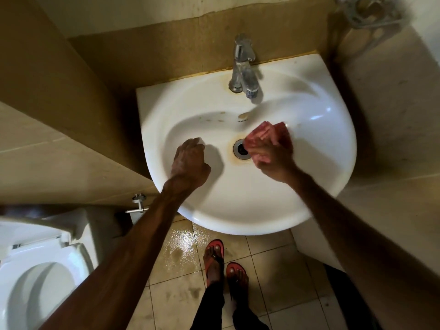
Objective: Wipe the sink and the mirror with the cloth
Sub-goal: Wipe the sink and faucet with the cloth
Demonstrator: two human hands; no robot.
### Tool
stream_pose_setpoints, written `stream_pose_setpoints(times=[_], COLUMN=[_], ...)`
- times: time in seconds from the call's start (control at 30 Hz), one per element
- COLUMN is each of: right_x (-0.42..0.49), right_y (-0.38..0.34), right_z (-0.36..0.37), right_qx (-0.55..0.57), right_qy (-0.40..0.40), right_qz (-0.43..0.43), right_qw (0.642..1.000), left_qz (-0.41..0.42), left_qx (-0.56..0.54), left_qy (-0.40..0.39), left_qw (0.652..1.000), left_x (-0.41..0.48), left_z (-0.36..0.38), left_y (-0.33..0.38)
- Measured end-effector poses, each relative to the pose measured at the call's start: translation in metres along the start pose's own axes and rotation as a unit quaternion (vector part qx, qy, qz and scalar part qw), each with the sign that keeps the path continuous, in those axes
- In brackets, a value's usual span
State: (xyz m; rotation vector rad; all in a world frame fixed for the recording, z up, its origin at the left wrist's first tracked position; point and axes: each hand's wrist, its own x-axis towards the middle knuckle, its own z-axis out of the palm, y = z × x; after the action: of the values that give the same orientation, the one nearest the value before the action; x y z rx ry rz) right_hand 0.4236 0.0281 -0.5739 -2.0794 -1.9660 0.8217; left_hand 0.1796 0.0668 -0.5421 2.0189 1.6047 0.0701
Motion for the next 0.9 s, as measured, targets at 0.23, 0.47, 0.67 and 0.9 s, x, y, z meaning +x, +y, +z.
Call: stream_pose_setpoints(times=[0.23,0.47,0.67,0.9], right_x=[-0.001,-0.014,0.009,-0.05], right_y=[-0.119,-0.001,0.055,0.029], right_z=[0.068,-0.016,-0.062,-0.022], right_qx=[0.253,0.093,-0.092,-0.112], right_qy=[-0.076,-0.064,0.084,0.019], right_qz=[0.026,-0.143,-0.17,-0.059], right_qw=[0.964,0.983,0.978,0.992], left_qz=[-0.012,-0.02,-0.022,-0.045], left_qx=[-0.054,-0.037,0.022,0.058], left_qy=[0.068,0.023,-0.038,-0.053], left_qw=[0.996,0.999,0.999,0.996], left_x=[0.005,0.0,-0.005,-0.013], left_z=[-0.019,-0.001,0.022,0.026], left_y=[0.01,0.02,0.028,0.039])
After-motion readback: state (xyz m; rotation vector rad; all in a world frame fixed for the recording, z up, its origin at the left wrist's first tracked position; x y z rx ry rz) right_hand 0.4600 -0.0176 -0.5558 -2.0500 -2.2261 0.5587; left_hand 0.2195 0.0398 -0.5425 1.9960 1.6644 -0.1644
